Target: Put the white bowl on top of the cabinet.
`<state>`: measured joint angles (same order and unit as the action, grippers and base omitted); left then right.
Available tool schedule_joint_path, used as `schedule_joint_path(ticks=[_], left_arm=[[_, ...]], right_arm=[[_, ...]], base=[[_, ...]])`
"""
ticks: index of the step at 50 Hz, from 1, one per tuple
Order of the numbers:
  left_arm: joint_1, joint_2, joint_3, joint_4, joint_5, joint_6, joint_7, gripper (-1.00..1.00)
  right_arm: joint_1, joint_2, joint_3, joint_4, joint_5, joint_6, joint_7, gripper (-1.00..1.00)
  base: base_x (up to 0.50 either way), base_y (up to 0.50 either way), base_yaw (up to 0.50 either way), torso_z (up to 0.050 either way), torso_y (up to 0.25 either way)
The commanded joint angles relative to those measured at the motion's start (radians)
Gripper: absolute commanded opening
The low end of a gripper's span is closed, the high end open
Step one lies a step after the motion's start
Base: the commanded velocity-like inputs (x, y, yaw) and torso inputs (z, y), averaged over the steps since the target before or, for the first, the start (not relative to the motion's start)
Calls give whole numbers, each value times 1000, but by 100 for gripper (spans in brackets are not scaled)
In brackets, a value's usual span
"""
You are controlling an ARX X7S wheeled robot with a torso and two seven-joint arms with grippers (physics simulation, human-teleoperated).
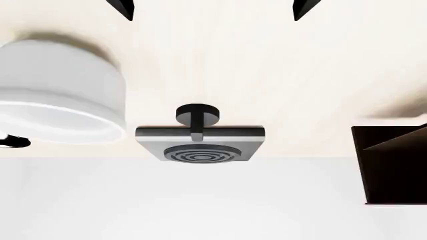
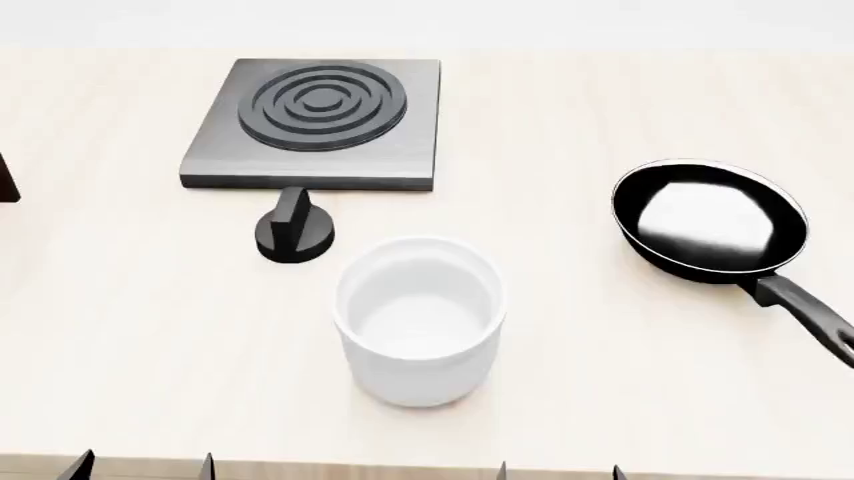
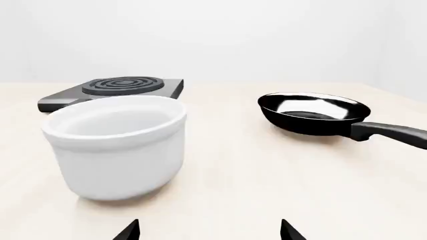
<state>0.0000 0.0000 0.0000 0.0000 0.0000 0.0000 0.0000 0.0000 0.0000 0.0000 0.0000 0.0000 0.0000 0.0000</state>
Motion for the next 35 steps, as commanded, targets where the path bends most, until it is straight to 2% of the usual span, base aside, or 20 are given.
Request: schedule_joint_path(ticks=[1,9,12,16,17,23,30,35], left_arm=[[-3,-16,18,-1,-17,-3,-17,100],[-5,-42,34,27,-30,22,-64,100],[-23,-50,21,87,-51,-36,-81,100],[-63,-57,4,154,-57,-107,-118,100],[-83,-58,-5,176,-59,-123,-132,100],[-148,-73,-36,250,-80,-199,-173,100],[-287,-91,-113,292,-127,-288,-232,100],[-374,-103,-166,332,-161,-348,-276,100]], right_arm=[[0,16,-26,2,4,-6,21,100],[11,41,-38,-46,9,50,88,100],[27,51,-40,-86,-10,88,118,100],[70,58,-1,-202,17,226,158,100],[91,61,17,-247,31,283,166,100],[161,77,68,-356,44,371,221,100],[290,113,144,-480,55,539,281,100],[358,127,207,-503,68,577,318,100]], base=[[0,0,0,0,0],[0,0,0,0,0],[0,0,0,0,0],[0,0,0,0,0],[0,0,0,0,0],[0,0,0,0,0],[0,0,0,0,0],[0,0,0,0,0]])
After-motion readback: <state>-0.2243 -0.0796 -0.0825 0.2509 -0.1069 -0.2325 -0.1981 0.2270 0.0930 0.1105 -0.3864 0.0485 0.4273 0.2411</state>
